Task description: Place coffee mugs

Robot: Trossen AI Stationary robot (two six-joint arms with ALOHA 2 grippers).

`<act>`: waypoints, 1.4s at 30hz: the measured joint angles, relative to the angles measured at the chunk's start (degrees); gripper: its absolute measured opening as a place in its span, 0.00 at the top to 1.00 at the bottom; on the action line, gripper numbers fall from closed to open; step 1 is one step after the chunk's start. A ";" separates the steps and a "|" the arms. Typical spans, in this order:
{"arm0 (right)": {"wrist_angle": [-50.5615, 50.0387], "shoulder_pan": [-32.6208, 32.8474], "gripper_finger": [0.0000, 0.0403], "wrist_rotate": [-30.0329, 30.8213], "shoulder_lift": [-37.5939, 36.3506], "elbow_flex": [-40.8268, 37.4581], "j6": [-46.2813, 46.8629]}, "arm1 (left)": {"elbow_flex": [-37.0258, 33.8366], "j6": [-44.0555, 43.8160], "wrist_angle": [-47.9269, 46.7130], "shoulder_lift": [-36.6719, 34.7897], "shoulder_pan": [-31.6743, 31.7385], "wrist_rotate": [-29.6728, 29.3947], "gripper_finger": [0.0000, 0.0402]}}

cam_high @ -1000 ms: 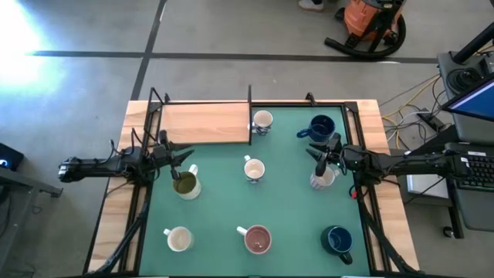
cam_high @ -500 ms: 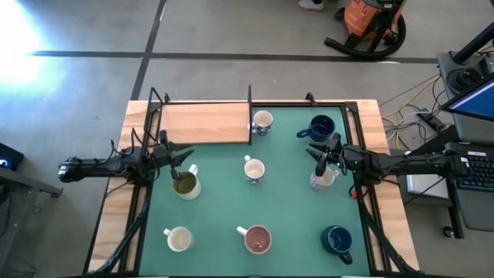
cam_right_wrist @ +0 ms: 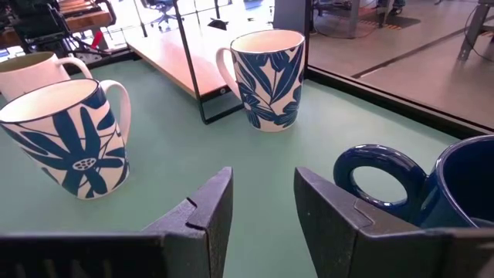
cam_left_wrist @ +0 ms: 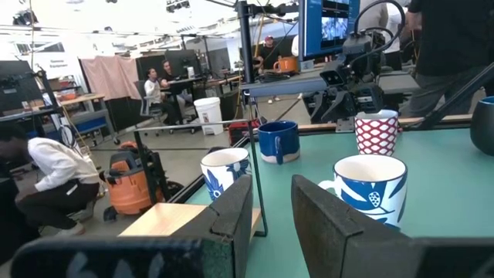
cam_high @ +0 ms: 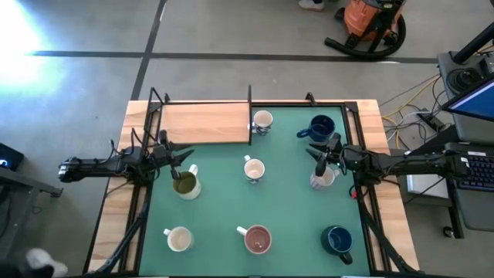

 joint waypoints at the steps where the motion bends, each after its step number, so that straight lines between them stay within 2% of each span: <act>1: 0.00 -0.01 0.68 -0.02 -0.01 0.01 0.00 | 0.01 -0.02 0.18 -0.01 -0.02 0.01 0.81; 10: 0.01 0.00 0.68 -0.01 0.00 0.02 0.01 | 0.00 -1.20 13.88 -0.02 0.00 0.02 0.81; 21: 0.01 -0.01 0.68 -0.02 -0.02 0.00 -0.01 | 0.00 -4.09 14.27 0.12 -0.01 0.02 0.81; 28: 0.01 0.00 0.68 0.00 -0.01 0.00 0.01 | 0.05 -5.05 13.12 4.09 0.07 -0.26 0.81; 35: 0.01 -0.02 0.68 0.00 0.00 0.00 -0.01 | 4.71 -9.93 8.67 11.40 0.09 -5.23 0.81; 39: 0.01 0.00 0.68 -0.01 0.00 0.00 0.02 | 9.53 -15.30 -0.49 15.70 0.11 -8.72 0.81; 42: 0.01 -0.02 0.68 0.00 0.00 0.00 -0.01 | 13.23 -21.05 -7.78 18.66 0.11 -8.98 0.81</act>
